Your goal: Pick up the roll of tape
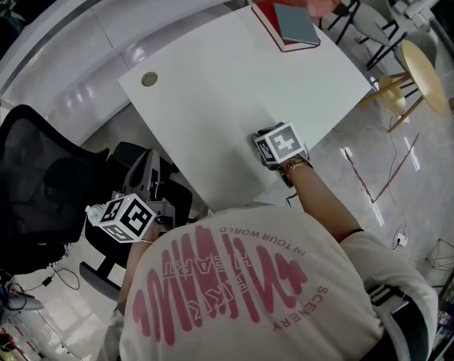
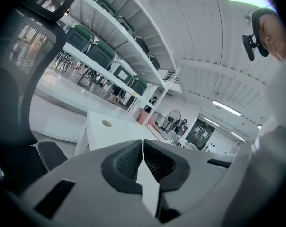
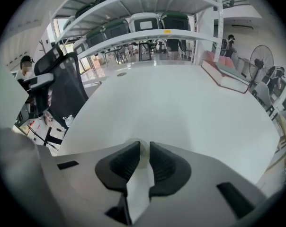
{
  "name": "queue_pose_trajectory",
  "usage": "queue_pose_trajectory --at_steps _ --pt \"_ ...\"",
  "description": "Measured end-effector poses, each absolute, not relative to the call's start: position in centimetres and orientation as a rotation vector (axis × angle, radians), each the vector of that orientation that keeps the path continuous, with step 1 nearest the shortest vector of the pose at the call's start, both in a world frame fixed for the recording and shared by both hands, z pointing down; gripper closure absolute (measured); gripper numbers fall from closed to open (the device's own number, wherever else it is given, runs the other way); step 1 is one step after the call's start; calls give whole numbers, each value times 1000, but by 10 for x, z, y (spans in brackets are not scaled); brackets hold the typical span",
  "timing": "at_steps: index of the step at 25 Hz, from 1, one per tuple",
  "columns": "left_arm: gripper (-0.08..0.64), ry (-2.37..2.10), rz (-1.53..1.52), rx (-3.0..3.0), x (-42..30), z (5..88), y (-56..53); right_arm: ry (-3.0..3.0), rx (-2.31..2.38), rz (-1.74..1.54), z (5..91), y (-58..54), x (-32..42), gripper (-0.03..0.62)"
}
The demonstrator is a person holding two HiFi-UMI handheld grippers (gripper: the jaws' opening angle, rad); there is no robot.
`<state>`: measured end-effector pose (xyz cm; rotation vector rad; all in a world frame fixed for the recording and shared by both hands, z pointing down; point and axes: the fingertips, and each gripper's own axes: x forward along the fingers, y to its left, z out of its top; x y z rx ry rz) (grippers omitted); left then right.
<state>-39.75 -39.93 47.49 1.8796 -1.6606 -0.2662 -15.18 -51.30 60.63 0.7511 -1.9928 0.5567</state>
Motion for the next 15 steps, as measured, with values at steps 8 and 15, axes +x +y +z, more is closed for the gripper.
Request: queue_pose_trajectory --at_steps 8,15 --pt "531 -1656 -288 1869 -388 476 -400 -1982 730 541 605 -512 -152 518" --pt "531 -1707 -309 1817 -363 469 -383 -2013 719 514 600 -507 -141 522"
